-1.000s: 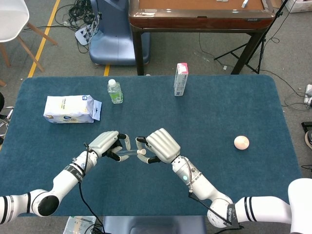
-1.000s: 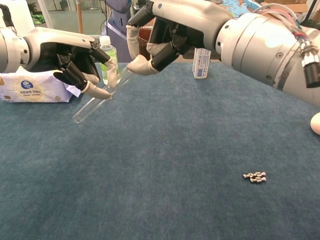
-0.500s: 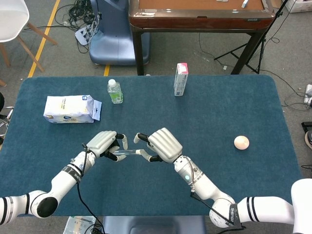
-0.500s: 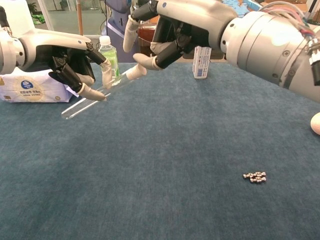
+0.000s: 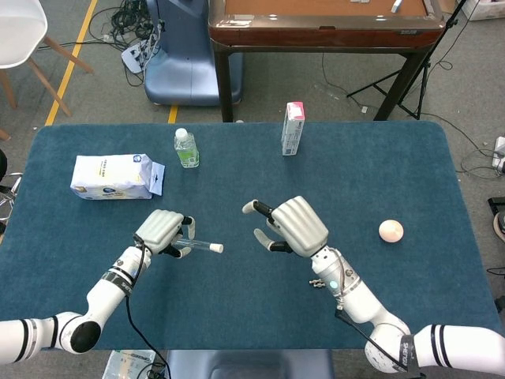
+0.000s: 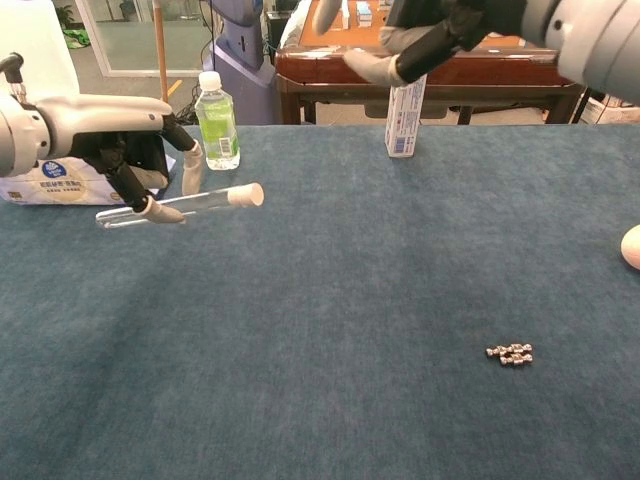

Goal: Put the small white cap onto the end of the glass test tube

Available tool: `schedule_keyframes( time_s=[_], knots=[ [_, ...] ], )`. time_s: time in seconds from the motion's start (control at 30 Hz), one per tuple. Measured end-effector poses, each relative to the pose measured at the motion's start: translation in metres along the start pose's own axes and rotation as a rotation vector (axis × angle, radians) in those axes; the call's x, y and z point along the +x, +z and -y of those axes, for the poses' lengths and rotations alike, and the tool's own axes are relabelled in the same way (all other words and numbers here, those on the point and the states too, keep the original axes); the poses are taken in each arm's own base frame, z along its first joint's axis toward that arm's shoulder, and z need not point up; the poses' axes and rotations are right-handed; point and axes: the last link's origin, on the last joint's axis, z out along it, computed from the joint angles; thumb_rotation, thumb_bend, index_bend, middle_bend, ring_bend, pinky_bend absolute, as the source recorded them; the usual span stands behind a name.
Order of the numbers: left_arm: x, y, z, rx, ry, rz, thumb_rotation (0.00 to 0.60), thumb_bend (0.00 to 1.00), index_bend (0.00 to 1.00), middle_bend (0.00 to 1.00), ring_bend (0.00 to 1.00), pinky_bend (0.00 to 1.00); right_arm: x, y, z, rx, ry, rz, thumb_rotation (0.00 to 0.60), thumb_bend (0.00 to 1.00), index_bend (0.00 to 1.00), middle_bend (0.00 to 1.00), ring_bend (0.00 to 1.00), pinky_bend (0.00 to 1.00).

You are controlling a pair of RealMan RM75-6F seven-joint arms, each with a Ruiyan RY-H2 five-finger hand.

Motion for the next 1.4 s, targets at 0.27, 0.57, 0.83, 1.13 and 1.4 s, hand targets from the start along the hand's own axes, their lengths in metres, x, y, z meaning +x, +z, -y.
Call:
schedule_keyframes(
  time_s=[0.27, 0.57, 0.83, 1.13, 1.4],
  knots=[
    [-0.031, 0.022, 0.008, 0.080, 0.158, -0.007, 0.600, 0.27, 0.66, 1.00, 0.94, 1.00, 0.014, -0.025, -0.020, -0.046, 0.002, -0.030, 0.600, 0.41, 0.34, 0.99, 1.00, 1.00],
    [-0.054, 0.043, 0.006, 0.132, 0.228, 0.004, 0.600, 0.27, 0.64, 1.00, 0.94, 1.00, 0.020, -0.041, -0.035, -0.080, 0.011, -0.041, 0.600, 0.41, 0.34, 0.99, 1.00, 1.00],
    [-0.067, 0.052, 0.004, 0.148, 0.243, 0.037, 0.600, 0.27, 0.55, 0.99, 0.93, 1.00, 0.023, -0.049, -0.045, -0.108, 0.032, -0.049, 0.600, 0.41, 0.34, 0.99, 1.00, 1.00],
    [-0.067, 0.049, 0.003, 0.152, 0.246, 0.056, 0.600, 0.27, 0.32, 0.96, 0.92, 1.00, 0.022, -0.054, -0.055, -0.143, 0.028, -0.047, 0.600, 0.41, 0.34, 0.99, 1.00, 1.00],
    [-0.044, 0.034, 0.013, 0.155, 0.214, 0.002, 0.600, 0.27, 0.30, 0.87, 0.82, 1.00, 0.029, -0.066, -0.078, -0.222, -0.084, -0.003, 0.600, 0.41, 0.34, 0.91, 1.00, 1.00]
  ],
)
